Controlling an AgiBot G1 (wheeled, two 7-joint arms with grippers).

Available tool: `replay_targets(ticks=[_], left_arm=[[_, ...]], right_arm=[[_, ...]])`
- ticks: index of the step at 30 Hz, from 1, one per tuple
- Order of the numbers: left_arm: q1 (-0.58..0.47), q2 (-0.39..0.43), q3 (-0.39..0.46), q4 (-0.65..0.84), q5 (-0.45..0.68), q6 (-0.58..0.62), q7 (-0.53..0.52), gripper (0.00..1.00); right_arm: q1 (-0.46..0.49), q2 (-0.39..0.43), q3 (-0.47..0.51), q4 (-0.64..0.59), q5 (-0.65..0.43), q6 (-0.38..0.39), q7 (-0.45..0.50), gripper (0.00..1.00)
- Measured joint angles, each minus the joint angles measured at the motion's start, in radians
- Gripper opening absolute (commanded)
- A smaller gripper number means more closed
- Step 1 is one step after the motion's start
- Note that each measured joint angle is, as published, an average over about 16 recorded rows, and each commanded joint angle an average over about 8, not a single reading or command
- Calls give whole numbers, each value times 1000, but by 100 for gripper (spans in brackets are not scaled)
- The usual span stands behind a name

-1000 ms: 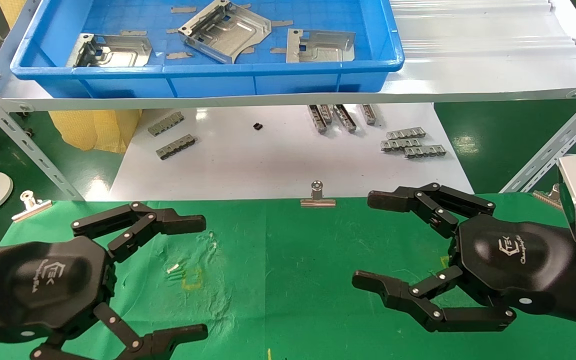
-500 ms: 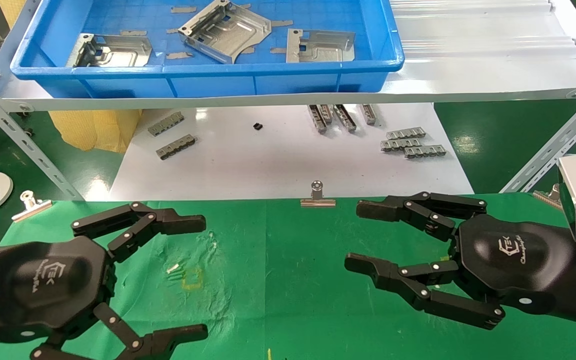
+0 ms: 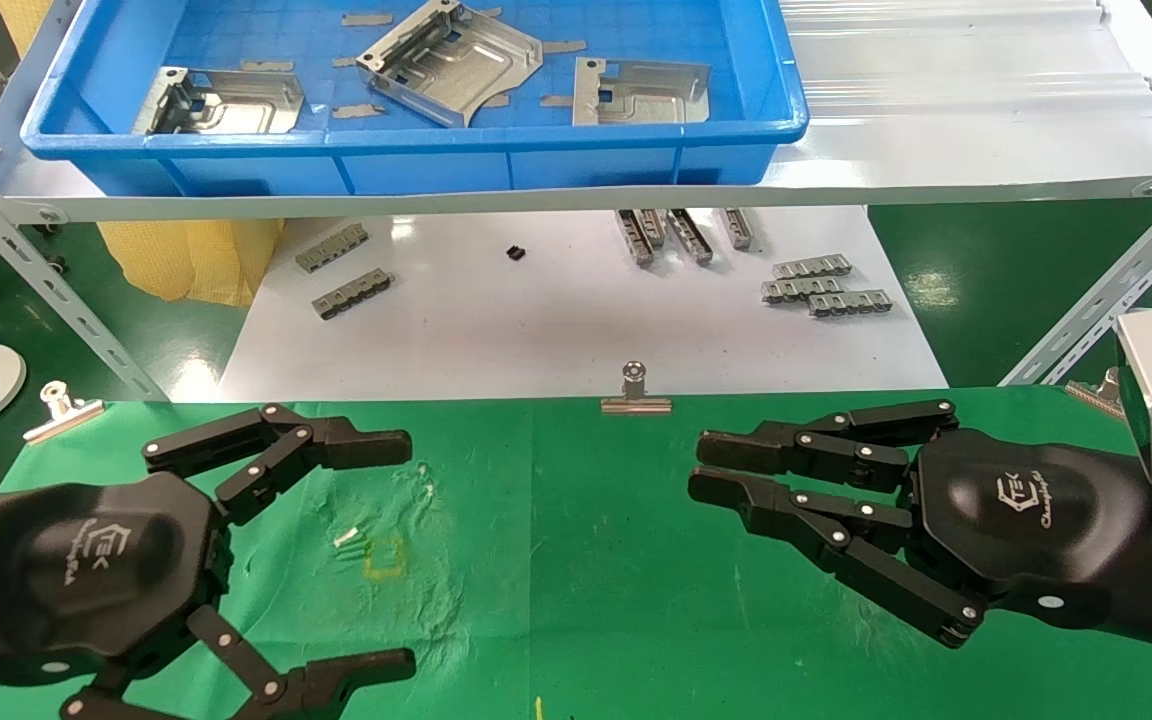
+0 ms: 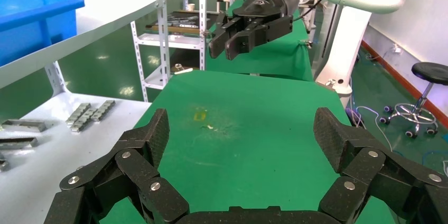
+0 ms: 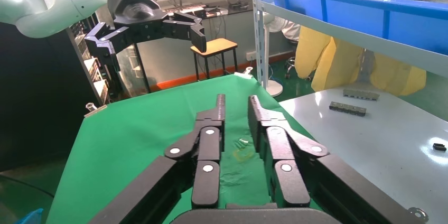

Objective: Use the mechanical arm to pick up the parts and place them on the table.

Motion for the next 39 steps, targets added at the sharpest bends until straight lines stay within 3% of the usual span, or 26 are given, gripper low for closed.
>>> replay_targets(ticks=[15, 21, 28, 36, 37, 39], left_arm=[[-5, 1, 0, -3, 3, 1, 2, 100], [-71, 23, 12, 9, 36, -4, -3, 100], [-281, 114, 56, 140, 145, -23, -4, 100], [-616, 316, 143, 526, 363, -170, 35, 100], [-653, 345, 154, 583, 392, -201, 43, 100], [-721, 402, 176, 695, 447, -266, 59, 100]], right_arm=[[0, 0, 0, 0, 0, 0, 0, 0], [0, 0, 0, 0, 0, 0, 0, 0], [0, 0, 0, 0, 0, 0, 0, 0], [0, 0, 0, 0, 0, 0, 0, 0], [0, 0, 0, 0, 0, 0, 0, 2], [0, 0, 0, 0, 0, 0, 0, 26]])
